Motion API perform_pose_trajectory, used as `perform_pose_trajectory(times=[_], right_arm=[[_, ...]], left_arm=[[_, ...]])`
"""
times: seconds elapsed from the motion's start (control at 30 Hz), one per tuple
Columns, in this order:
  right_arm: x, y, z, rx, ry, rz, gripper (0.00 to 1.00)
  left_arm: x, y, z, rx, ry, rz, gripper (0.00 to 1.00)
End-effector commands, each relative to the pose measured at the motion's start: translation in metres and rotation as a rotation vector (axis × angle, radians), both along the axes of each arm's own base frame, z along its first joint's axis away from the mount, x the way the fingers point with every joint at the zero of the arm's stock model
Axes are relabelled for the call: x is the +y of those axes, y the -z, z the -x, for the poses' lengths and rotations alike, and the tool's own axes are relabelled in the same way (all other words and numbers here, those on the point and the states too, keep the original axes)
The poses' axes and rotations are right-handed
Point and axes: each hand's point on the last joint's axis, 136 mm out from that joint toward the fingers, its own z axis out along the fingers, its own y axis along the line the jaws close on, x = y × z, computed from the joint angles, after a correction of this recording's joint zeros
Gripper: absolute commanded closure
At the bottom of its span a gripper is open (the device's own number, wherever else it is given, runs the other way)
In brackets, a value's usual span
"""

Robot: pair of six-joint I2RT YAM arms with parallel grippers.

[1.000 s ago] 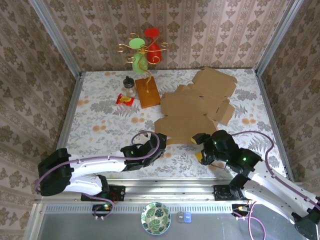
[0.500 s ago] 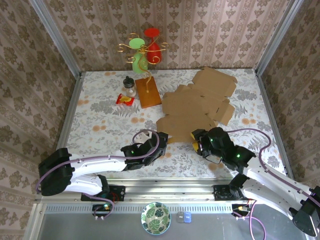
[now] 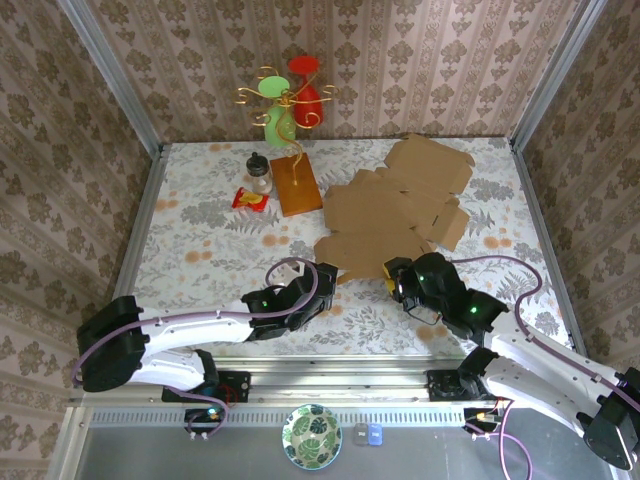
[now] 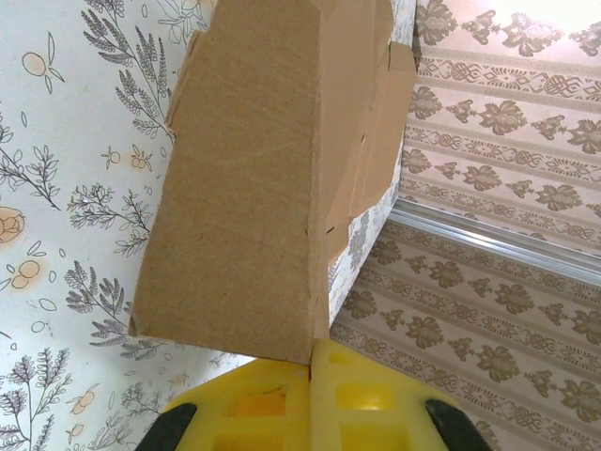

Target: Fold the paper box

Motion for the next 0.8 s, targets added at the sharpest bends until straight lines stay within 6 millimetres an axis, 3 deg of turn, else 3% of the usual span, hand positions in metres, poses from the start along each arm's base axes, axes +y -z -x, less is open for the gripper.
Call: perform_pose_trajectory(times=[0.0,0.23,0.3,0.43,0.6,0.77], right_arm=[[-0.008,-0.001,-0.008,-0.024,0.060,0.010,0.71],[-0.009,-0.009,-0.012,-0.034,0.074,0.002,0.87],[-0.010,-0.011,-0.014,-0.035,0.078,0.000,0.98],[-0.008,-0.025,-0.021,-0.057,0.044,0.024,1.00],[-0.010,-0.066,-0.037,-0.124,-0.001,0.086,1.00],[-0.014,-0.111,-0.063,-0.216,-0.011,0.092,1.00]], left_arm=[[-0.007,-0.018,-0.004,0.039,-0.044,0.122,1.00],[-0.008,-0.017,-0.004,0.041,-0.038,0.118,1.00],[-0.008,-0.018,-0.004,0.040,-0.036,0.122,1.00],[-0.010,-0.019,-0.004,0.035,-0.018,0.123,1.00],[-0.010,-0.034,-0.012,-0.035,0.060,0.115,0.58],[0.016,-0.058,-0.020,-0.102,0.095,0.012,0.36]])
